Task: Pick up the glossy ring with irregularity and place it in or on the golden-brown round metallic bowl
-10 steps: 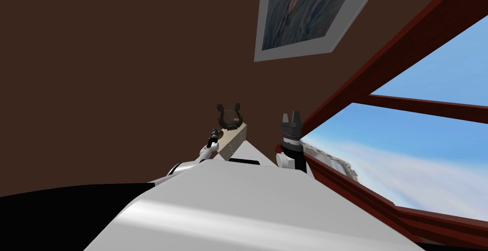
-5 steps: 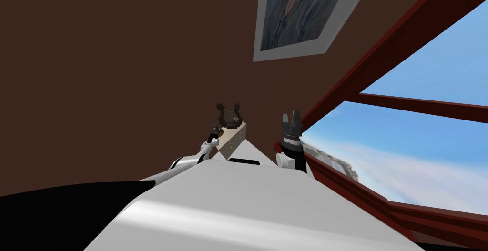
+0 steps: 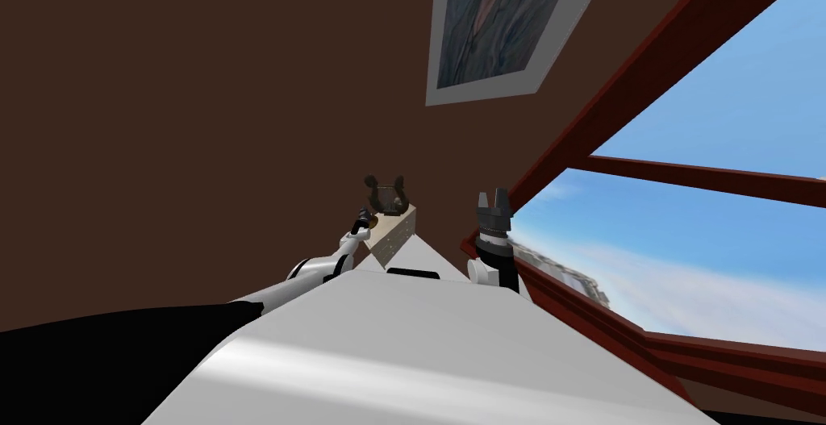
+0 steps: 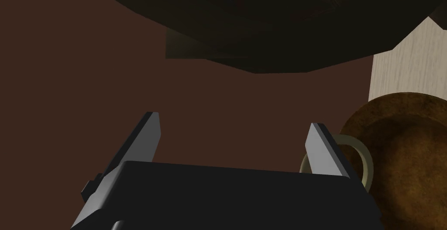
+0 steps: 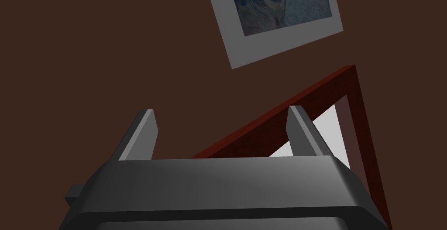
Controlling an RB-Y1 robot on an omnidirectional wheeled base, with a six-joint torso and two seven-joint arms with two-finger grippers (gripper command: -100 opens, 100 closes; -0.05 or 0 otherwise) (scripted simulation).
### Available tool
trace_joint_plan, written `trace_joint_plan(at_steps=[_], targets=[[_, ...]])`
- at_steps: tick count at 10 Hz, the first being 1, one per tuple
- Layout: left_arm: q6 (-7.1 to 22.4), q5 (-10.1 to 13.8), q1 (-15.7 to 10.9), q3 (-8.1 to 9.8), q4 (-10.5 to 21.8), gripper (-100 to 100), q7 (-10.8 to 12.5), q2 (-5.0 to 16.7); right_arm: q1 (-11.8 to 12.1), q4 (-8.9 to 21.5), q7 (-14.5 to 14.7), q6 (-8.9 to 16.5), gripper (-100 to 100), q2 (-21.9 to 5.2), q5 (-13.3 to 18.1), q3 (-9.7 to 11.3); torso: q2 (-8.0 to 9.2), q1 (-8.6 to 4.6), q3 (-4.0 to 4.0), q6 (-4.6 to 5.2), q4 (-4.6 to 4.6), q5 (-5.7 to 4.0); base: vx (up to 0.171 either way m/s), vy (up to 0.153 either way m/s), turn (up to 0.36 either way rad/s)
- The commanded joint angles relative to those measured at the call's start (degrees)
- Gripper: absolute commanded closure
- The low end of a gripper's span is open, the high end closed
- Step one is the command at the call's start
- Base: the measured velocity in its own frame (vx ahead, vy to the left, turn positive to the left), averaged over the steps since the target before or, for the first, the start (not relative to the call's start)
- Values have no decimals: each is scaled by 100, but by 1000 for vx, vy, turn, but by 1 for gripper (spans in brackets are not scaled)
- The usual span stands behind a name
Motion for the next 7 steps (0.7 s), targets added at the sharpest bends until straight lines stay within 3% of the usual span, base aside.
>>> trace_joint_plan(at_steps=[1,2,7], targets=[[0,0,0,0,0,-100,0,0,0,0,0,0,0,0,0,0,0,0,0,0,0,0,-12,-8,-2],[-5,0,-11,1,16,0,-1,2,0,0,0,0,0,0,0,0,-8,7,-5,-1,-2,2,0,0,0],[-5,0,-9,1,14,0,-1,1,1,0,0,0,0,0,0,0,-16,12,-10,-1,-4,3,0,0,0]])
